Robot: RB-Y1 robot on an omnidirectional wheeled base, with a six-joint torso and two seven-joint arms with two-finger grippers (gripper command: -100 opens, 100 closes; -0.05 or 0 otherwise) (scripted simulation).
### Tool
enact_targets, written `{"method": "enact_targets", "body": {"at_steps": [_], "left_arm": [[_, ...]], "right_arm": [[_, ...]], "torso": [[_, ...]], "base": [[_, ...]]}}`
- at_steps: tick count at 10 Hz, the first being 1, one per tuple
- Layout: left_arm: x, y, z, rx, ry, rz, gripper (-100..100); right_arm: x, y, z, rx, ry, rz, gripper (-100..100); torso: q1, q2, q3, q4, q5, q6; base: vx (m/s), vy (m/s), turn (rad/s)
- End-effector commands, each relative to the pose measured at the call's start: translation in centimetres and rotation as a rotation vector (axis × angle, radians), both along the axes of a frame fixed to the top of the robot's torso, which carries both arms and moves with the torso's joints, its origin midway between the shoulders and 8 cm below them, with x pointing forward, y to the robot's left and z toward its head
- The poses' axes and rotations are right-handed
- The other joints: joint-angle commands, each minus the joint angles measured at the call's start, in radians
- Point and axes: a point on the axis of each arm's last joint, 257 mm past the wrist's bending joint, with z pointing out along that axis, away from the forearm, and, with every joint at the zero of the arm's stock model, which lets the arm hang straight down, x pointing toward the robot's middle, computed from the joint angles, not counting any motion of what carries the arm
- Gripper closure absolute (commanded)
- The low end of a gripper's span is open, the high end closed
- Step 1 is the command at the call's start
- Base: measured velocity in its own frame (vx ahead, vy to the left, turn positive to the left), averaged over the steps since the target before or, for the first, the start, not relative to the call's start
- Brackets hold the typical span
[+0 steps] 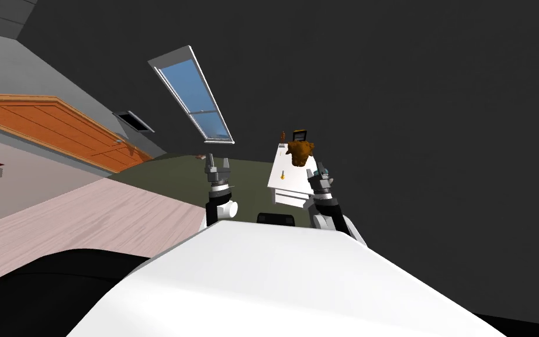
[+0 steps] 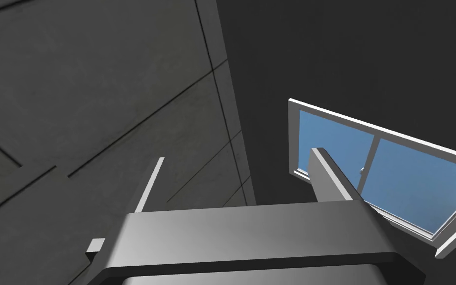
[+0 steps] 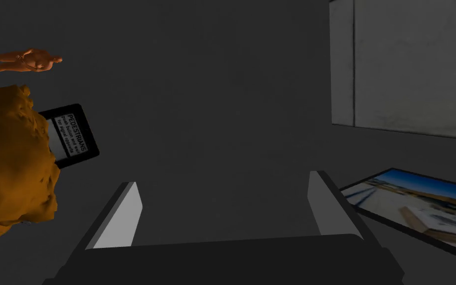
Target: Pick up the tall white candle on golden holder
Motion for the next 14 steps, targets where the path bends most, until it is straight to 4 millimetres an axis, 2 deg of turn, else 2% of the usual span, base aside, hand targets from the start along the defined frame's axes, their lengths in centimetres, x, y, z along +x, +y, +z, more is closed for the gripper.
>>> {"method": "enact_targets", "body": {"at_steps": [1, 2, 6, 7, 9, 10, 11, 12, 13, 14], "left_arm": [[0.0, 0.0, 0.0, 0.0, 0.0, 0.0, 0], [0.0, 0.0, 0.0, 0.0, 0.0, 0.0, 0], [0.0, 0.0, 0.0, 0.0, 0.0, 0.0, 0], [0.0, 0.0, 0.0, 0.0, 0.0, 0.0, 0], [0.0, 0.0, 0.0, 0.0, 0.0, 0.0, 0], [0.0, 0.0, 0.0, 0.0, 0.0, 0.0, 0], [0.0, 0.0, 0.0, 0.0, 0.0, 0.0, 0], [0.0, 0.0, 0.0, 0.0, 0.0, 0.0, 0], [0.0, 0.0, 0.0, 0.0, 0.0, 0.0, 0], [0.0, 0.0, 0.0, 0.0, 0.0, 0.0, 0]], "right_arm": [[0.2, 1.6, -2.5, -0.067, 0.048, 0.037, -100], [0.2, 1.6, -2.5, -0.067, 0.048, 0.037, -100], [-0.2, 4.5, -10.6, -0.26, 0.18, 0.14, -100], [-0.3, 4.4, -10.8, -0.273, 0.184, 0.145, -100], [-1.1, 5.4, -14.8, -0.382, 0.24, 0.203, -100], [-1.2, 5.0, -15.6, -0.398, 0.256, 0.206, -100], [-1.8, 5.2, -17.7, -0.455, 0.284, 0.236, -100], [-1.9, 5.0, -18.2, -0.464, 0.293, 0.237, -100], [-2.7, 4.9, -20.2, -0.53, 0.32, 0.27, -100], [-2.7, 4.7, -20.7, -0.533, 0.331, 0.268, -100]], "torso": [[0.0, 0.0, 0.0, 0.0, 0.0, 0.0], [0.001, 0.0, 0.0, 0.0, 0.0, 0.0], [0.001, 0.0, 0.0, 0.0, 0.0, 0.0], [0.002, -0.001, 0.0, 0.0, 0.0, 0.0], [0.0, -0.001, -0.001, 0.0, 0.0, 0.0], [0.001, -0.002, -0.001, 0.0, 0.0, 0.0], [0.0, -0.002, -0.001, 0.0, 0.0, 0.001], [0.0, -0.002, -0.001, 0.0, 0.0, 0.0], [-0.001, -0.002, -0.001, 0.0, 0.0, 0.001], [-0.001, -0.002, -0.001, 0.0, 0.0, 0.0]], "base": [[-0.032, 0.048, 0.233], [-0.023, 0.027, 0.046], [-0.017, 0.047, 0.214], [-0.006, 0.041, 0.06], [0.013, 0.051, 0.194], [0.015, 0.044, 0.105], [0.009, 0.05, 0.196], [0.01, 0.031, 0.079], [0.021, 0.032, 0.185], [0.022, 0.026, 0.086]]}}
